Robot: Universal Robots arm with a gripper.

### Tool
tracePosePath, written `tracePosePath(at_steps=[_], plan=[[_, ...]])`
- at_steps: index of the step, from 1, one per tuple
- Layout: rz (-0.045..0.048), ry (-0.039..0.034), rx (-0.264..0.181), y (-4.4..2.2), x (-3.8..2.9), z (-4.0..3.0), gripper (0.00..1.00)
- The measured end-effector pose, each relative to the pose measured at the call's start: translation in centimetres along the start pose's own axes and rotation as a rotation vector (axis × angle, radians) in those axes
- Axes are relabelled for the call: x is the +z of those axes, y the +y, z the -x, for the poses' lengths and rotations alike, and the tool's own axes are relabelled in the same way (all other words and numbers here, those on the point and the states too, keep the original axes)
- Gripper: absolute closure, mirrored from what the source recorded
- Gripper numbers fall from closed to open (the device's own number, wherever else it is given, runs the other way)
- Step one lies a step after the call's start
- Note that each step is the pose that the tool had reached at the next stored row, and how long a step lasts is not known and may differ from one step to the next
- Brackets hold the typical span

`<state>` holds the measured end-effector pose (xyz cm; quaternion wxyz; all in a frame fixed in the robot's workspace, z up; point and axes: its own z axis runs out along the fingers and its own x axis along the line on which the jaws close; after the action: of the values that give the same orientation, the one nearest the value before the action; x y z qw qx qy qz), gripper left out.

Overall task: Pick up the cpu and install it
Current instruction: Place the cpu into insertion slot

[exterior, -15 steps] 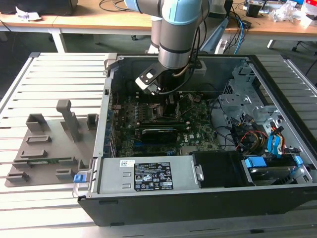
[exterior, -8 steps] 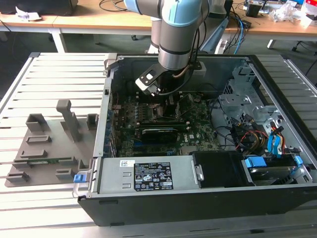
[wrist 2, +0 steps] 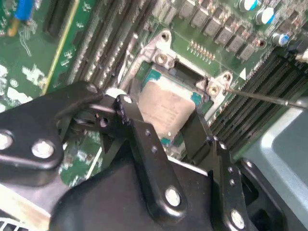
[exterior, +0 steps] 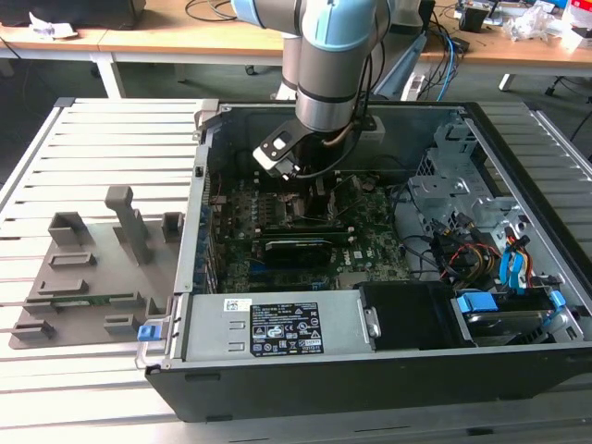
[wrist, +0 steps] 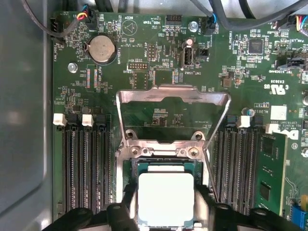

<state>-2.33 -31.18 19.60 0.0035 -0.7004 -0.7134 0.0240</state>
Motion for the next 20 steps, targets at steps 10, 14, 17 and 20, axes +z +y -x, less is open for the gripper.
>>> tracePosePath(at_steps=[10, 14, 17, 20], plan=[[-0.0003, 0.0064, 0.0, -0.01, -0.24, -0.09, 0.38], [-0.0003, 0.009, 0.0, -0.03, -0.22, 0.61, 0.38], [-0.0004, 0.0116, -0.001, 0.03, -0.24, 0.33, 0.38], [-0.0001, 0.0195, -0.001, 0.07, -0.24, -0.03, 0.38]])
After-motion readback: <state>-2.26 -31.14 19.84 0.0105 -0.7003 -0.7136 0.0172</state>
